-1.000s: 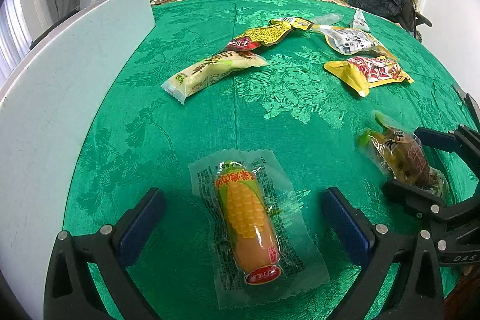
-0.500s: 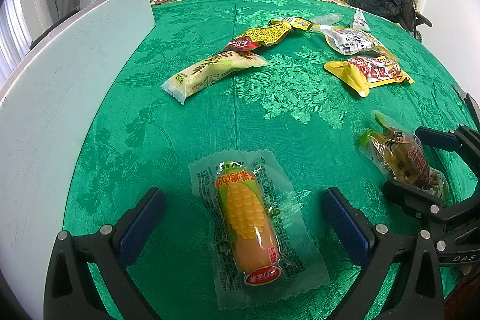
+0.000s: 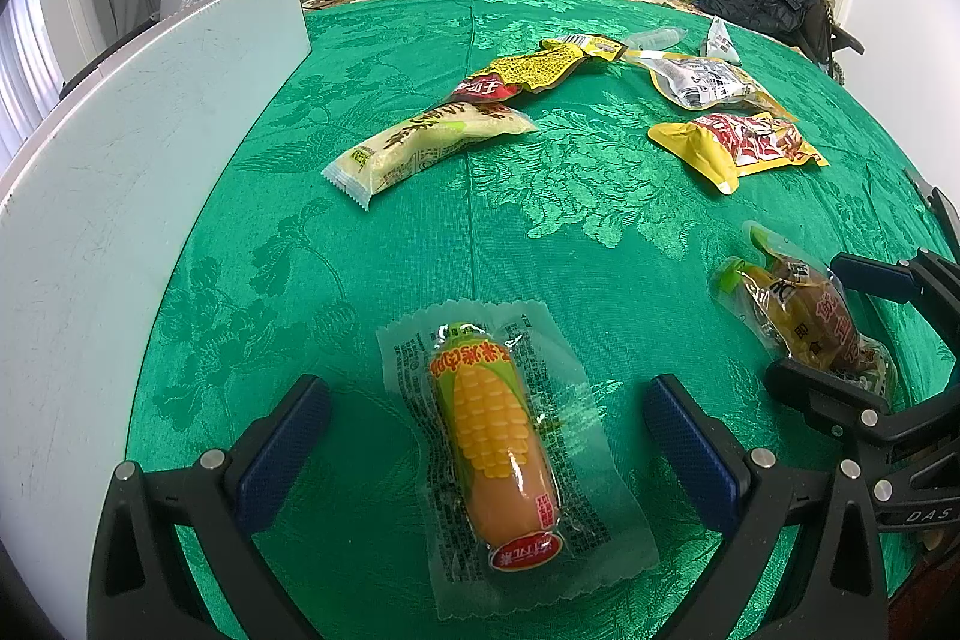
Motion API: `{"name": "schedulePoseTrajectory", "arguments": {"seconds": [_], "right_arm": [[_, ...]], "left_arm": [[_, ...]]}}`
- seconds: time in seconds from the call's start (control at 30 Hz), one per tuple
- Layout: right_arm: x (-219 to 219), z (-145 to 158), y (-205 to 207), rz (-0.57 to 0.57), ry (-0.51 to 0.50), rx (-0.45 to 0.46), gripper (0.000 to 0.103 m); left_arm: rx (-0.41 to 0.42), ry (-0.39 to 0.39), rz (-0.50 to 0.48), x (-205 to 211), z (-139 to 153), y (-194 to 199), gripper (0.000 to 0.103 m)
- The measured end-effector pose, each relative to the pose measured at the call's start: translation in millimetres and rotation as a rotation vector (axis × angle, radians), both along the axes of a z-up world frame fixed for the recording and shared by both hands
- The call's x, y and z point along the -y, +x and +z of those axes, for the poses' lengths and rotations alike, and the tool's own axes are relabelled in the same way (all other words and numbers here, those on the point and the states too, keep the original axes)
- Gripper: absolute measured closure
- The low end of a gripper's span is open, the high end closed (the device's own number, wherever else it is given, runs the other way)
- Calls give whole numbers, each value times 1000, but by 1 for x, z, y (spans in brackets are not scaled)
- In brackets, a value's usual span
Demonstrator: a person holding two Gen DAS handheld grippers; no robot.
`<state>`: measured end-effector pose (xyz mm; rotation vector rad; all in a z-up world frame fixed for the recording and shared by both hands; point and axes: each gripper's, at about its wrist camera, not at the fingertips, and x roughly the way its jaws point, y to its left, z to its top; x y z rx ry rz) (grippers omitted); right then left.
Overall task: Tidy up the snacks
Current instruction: 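Grasp the corn sausage with the left tool while the right holds the fish pack, then carry the corn sausage and fish pack toward the white box with both tools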
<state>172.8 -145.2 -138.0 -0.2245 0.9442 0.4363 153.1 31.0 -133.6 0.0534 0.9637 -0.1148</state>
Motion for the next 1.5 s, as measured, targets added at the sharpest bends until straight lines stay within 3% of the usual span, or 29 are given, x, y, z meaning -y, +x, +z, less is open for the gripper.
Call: {"name": "schedulePoseTrajectory", "arguments": {"seconds": [0.17,0.27,0.43,0.53,0.63,0.7,0.8,0.9,1.0,1.07,1.2,1.23,1.27,1.3,1.4,1.5], "right_arm": [[0,0,0,0,0,0,10],[0,0,0,0,1,0,10],[0,0,0,1,3,0,10],[0,0,0,1,3,0,9],[0,0,-1,1,3,0,9],[0,1,-1,1,3,0,9],[2,1,-1,2,15,-3,9],[20,5,5,-8,146,-56,10],[41,12,15,-128,266,-168,11],[33,15,16,-145,204,-194,12],[-12,14,9,-52,16,-199,14],[-17,12,7,-44,-7,-200,16],[-23,10,4,-39,-47,-196,35],[-28,11,0,-37,-100,-168,48],[-18,17,3,-87,-16,-241,59],[-6,30,0,-137,45,-238,63]], "left_arm": [[-2,-2,-2,-1,0,0,0],[-46,-7,-65,-3,2,0,0],[-105,-132,-99,-26,9,-9,0],[-105,-119,-90,-23,11,-9,4],[-113,-37,-116,-5,9,-11,16],[-93,28,-139,5,10,-16,42],[-97,24,-147,11,13,-19,58],[-79,-12,-130,5,17,-23,65],[-64,-101,-91,-11,24,-26,69],[-63,-125,-78,-18,24,-27,70],[-54,-151,-57,-29,23,-35,71],[-48,-164,-53,-32,24,-37,71],[-41,-183,-51,-35,27,-41,71],[-35,-198,-50,-37,30,-43,71],[-17,-249,-51,-42,41,-47,71],[6,-309,-46,-48,58,-49,71]]}}
